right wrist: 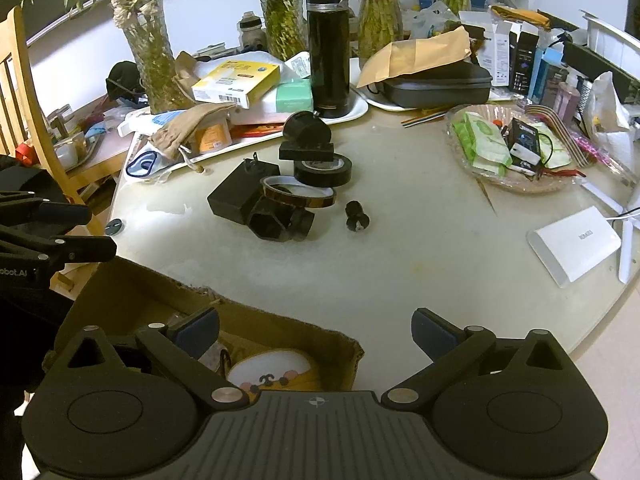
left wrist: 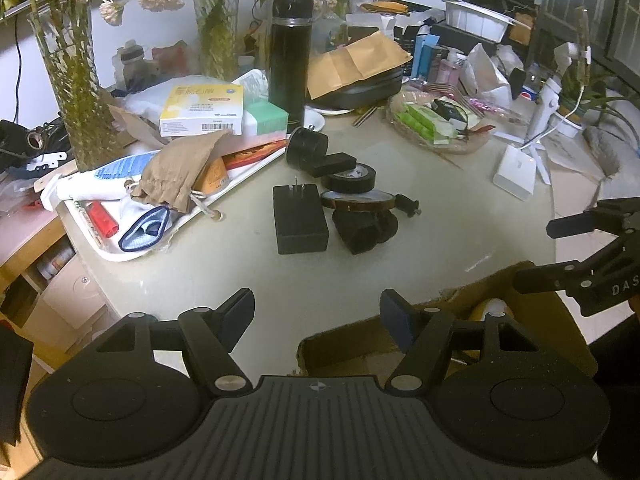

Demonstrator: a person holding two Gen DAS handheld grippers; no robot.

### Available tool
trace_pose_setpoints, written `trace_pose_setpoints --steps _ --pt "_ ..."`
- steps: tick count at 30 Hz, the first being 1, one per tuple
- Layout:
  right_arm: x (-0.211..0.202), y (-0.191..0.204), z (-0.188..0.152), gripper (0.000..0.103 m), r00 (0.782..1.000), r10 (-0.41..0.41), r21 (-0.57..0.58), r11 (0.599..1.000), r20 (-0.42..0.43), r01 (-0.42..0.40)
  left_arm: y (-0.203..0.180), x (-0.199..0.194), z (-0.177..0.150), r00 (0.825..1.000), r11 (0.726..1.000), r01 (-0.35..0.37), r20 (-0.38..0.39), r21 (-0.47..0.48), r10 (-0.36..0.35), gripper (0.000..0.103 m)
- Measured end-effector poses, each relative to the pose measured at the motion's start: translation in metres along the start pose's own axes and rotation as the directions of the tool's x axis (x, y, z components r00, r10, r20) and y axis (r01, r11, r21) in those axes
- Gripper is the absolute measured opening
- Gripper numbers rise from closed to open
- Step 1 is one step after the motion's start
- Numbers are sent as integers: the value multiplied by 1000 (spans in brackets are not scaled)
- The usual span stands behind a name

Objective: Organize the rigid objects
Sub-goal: 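Withdraw both tools from the box toward the black items on the table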

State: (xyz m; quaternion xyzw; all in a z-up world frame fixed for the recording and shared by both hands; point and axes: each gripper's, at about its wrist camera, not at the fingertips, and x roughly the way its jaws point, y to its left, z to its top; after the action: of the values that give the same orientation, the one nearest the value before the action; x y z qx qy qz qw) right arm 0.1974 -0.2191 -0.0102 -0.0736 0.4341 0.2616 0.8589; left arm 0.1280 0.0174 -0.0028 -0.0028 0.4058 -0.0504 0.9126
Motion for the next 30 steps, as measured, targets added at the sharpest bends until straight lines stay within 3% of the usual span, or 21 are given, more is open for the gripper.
trace_pose_setpoints --steps 30 --pt "68 -31 35 68 1000 27 31 999 -5 -27 17 54 32 1000 1000 -12 -1 -15 12 69"
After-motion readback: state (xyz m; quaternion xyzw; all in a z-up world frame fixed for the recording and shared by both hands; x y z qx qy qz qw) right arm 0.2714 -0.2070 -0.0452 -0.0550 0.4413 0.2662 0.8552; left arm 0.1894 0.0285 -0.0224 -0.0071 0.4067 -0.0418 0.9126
